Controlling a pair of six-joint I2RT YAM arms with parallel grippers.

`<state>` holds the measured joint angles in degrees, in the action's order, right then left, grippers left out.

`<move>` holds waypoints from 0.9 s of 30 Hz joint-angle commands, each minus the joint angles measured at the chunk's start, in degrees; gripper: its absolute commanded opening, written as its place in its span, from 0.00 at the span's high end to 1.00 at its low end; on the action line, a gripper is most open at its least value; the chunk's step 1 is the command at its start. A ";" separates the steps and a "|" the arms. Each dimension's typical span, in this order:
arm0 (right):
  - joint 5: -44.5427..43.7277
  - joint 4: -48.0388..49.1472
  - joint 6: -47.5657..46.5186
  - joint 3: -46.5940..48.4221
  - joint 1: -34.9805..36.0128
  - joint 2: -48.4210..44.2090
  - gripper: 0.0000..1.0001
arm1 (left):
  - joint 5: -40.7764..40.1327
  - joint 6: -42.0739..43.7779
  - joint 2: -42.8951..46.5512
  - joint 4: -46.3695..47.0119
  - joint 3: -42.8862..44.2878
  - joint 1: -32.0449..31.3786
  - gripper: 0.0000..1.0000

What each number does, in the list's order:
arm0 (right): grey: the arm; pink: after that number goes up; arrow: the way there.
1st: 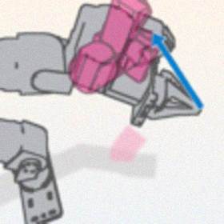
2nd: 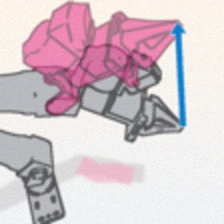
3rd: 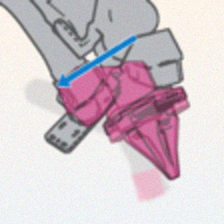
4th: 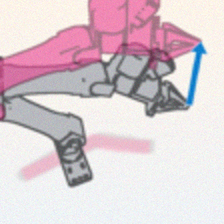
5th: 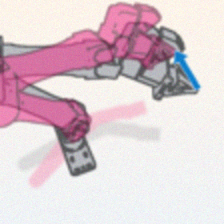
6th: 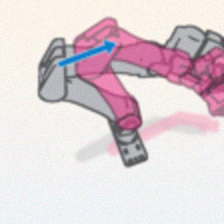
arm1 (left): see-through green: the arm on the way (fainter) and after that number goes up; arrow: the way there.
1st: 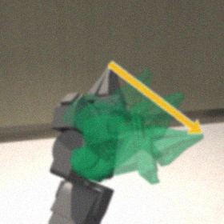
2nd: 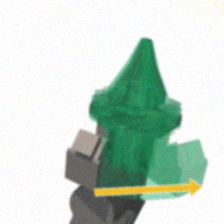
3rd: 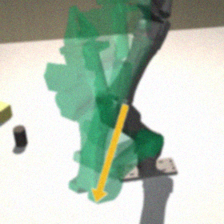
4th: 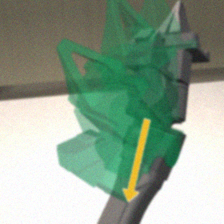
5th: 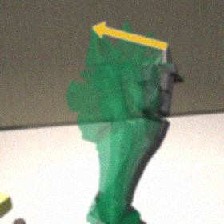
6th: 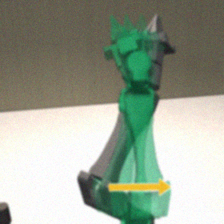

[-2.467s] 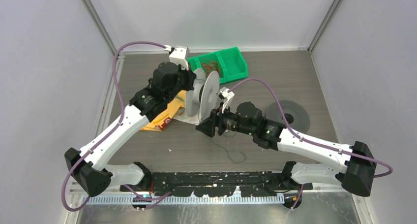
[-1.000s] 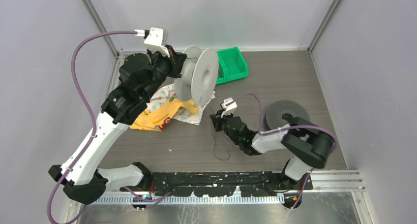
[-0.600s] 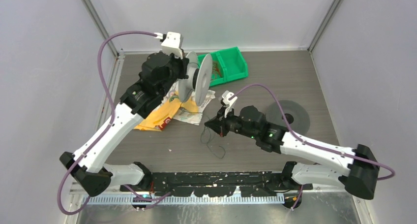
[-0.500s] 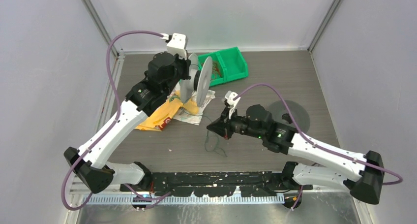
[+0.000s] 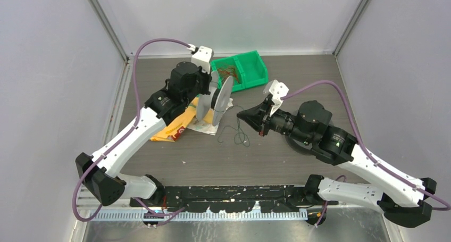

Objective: Wrap the cables
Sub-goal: Wrap the cable around the cable reel.

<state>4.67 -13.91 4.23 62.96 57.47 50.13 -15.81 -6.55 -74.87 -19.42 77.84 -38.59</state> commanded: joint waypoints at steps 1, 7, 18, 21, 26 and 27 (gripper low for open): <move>-8.30 -2.27 -8.11 3.00 -2.38 1.66 0.99 | 7.95 1.50 2.01 2.27 -1.31 0.18 1.00; -4.49 -1.21 -7.19 2.78 -12.93 3.65 0.99 | 19.29 4.83 4.29 0.40 -4.40 0.18 1.00; 0.37 -3.31 -4.28 -0.18 -24.69 6.49 0.99 | 41.48 11.93 6.51 -14.01 2.15 0.13 1.00; 4.95 -4.09 -2.34 -2.30 -26.67 5.94 0.99 | 45.07 9.62 8.57 -12.33 3.03 0.99 1.00; 15.26 -4.62 -1.97 -6.01 -26.82 5.57 0.99 | 49.65 3.34 10.26 -8.25 5.88 3.38 1.00; 16.81 -3.40 -1.38 -7.26 -26.84 5.47 0.99 | 50.00 1.97 10.49 -7.06 6.25 3.74 1.00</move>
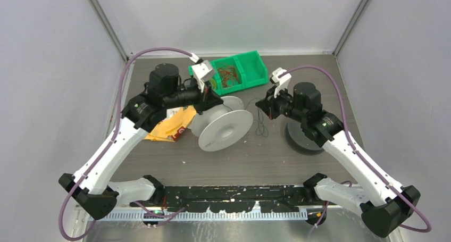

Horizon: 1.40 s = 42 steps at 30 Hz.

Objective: Wrap the cables
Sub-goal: Wrap the cable around the cable reel.

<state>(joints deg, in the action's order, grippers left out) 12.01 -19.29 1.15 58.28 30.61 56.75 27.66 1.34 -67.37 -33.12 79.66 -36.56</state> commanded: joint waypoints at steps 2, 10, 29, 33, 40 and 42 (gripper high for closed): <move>11.91 5.95 3.69 -5.58 0.06 -1.73 0.99 | 6.49 -8.16 3.29 8.76 5.26 2.18 1.00; 15.95 34.39 19.42 -17.72 0.08 -1.10 0.84 | 7.08 -14.56 3.22 14.94 7.62 2.30 1.00; 8.48 55.59 30.00 -27.39 2.63 5.34 0.55 | -5.77 -22.22 6.55 21.23 12.61 2.39 1.00; 6.84 55.67 30.31 -29.18 2.64 5.23 0.55 | -10.25 -22.17 7.24 21.45 12.79 2.45 1.00; 2.37 55.95 31.52 -35.59 2.67 3.26 0.52 | -15.07 -20.25 7.42 20.78 15.77 2.40 1.00; 1.79 54.49 31.51 -36.55 2.61 1.89 0.50 | -16.40 -19.59 7.27 20.22 16.82 2.38 1.00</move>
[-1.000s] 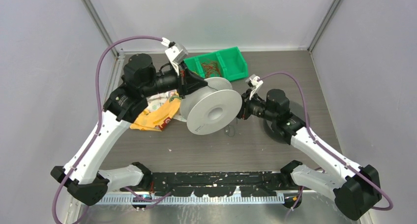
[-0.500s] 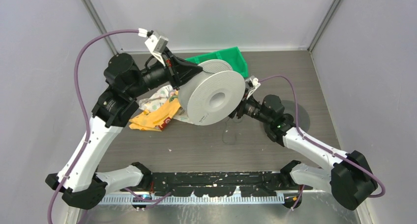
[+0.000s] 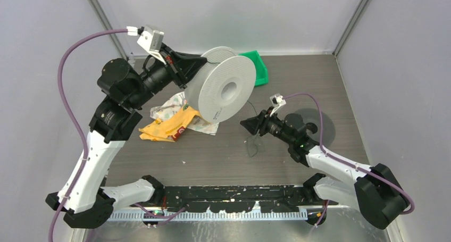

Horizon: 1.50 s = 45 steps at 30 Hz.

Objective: Wrap the cables
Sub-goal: Wrap the cable around the cable reel.

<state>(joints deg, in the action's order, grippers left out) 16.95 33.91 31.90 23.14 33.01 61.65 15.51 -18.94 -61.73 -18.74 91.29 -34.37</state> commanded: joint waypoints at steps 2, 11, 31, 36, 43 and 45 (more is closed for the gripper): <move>-4.08 -1.21 0.39 -1.89 0.17 -4.77 0.48 | -5.74 1.34 1.70 5.97 5.66 0.23 1.00; -16.08 -21.77 -2.91 -2.41 0.17 -18.00 0.36 | -12.60 5.69 2.25 4.96 7.70 0.18 1.00; -30.21 -32.77 1.05 -3.25 0.19 -26.08 0.67 | -18.60 9.77 3.97 5.38 8.77 0.25 1.00; -42.90 -40.56 1.79 -0.11 0.17 -27.09 0.99 | -20.49 11.11 3.99 4.43 9.26 0.19 1.00; -62.58 -50.50 -2.64 4.73 -0.47 -34.07 1.00 | -26.00 12.50 4.74 4.80 9.06 0.18 1.00; -64.47 -52.51 -3.47 5.73 -1.01 -34.50 1.00 | -28.85 12.89 5.70 6.39 8.09 0.23 1.00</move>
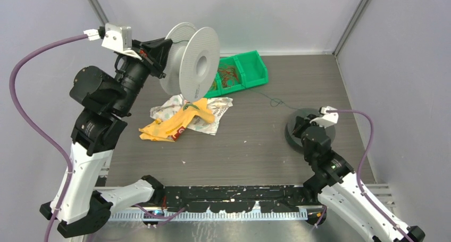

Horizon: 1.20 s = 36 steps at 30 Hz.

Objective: Wrap the cables
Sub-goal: Wrap the cable around the cable reel.

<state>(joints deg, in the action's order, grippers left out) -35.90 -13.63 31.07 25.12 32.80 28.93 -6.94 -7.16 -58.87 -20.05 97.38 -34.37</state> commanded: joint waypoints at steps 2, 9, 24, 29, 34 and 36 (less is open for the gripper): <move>-12.49 -6.73 -2.89 4.39 -1.39 -0.98 1.00 | -9.43 1.76 4.09 9.76 0.68 0.21 1.00; -11.65 -9.27 -1.02 5.24 -4.32 0.33 1.00 | -16.59 6.78 5.30 9.19 2.36 0.25 1.00; 2.10 -10.35 -4.68 7.71 -5.71 1.73 0.50 | -10.08 6.08 3.96 5.85 2.85 0.21 1.00; 13.91 -6.94 -8.07 8.36 -5.67 -2.79 0.33 | -4.35 1.01 2.04 4.52 4.18 0.25 1.00; 36.23 3.81 -11.20 8.59 -5.66 -0.97 0.19 | -0.25 -2.75 0.77 3.73 6.31 0.21 1.00; 46.50 6.36 -12.06 10.12 -5.64 3.68 0.18 | 0.85 -4.14 0.33 3.78 6.95 0.23 1.00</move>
<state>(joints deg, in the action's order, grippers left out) -12.36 -17.85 22.28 31.48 27.16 26.61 -10.87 -6.31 -59.46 -21.39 100.03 -34.37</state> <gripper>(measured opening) 0.807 0.034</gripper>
